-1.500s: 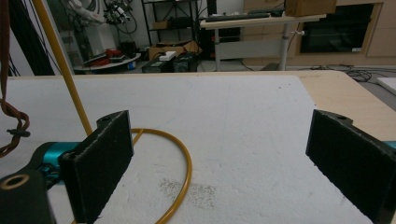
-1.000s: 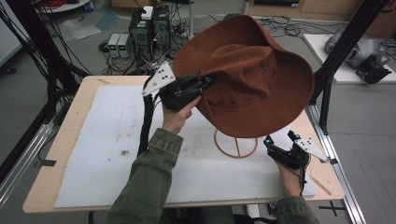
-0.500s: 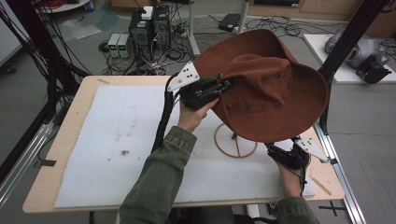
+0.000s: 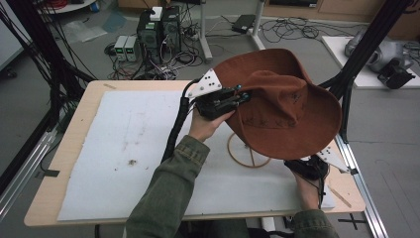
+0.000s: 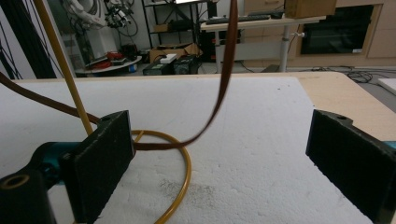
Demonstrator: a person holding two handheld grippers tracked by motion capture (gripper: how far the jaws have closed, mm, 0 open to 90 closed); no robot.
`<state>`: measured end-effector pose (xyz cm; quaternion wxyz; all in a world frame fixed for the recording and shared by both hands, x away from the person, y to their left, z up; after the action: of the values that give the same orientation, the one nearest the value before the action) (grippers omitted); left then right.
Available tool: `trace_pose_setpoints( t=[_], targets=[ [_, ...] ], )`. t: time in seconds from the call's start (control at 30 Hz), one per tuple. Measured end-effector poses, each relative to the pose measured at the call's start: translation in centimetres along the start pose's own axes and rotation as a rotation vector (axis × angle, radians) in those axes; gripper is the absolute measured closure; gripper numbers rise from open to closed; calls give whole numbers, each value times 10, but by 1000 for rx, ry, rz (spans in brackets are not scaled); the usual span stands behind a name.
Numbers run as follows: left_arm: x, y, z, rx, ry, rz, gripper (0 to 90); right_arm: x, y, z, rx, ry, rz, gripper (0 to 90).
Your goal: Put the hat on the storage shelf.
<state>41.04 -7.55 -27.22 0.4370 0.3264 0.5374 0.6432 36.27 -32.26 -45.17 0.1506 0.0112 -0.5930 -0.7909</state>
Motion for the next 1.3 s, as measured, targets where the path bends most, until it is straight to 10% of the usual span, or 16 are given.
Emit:
trace_pose_setpoints(
  t=[0.73,1.3],
  targets=[
    [3,-10,-1,19,-3,33,786,3,-1,-3,12,-15,1,66],
    [17,-19,9,82,90,9,404,13,1,-3,23,-47,-43,65]
  ],
)
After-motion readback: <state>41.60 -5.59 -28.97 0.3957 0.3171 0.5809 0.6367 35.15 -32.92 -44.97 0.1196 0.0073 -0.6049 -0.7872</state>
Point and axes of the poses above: each handheld gripper's, and its own axes: x roughly backward along the jaws, y roughly out of its top, z roughly to its left, the point moved 7 cm from there along -x, roughly forward along the jaws, and after that the axes turned 11 degrees about -x, right-handed, at the moved point
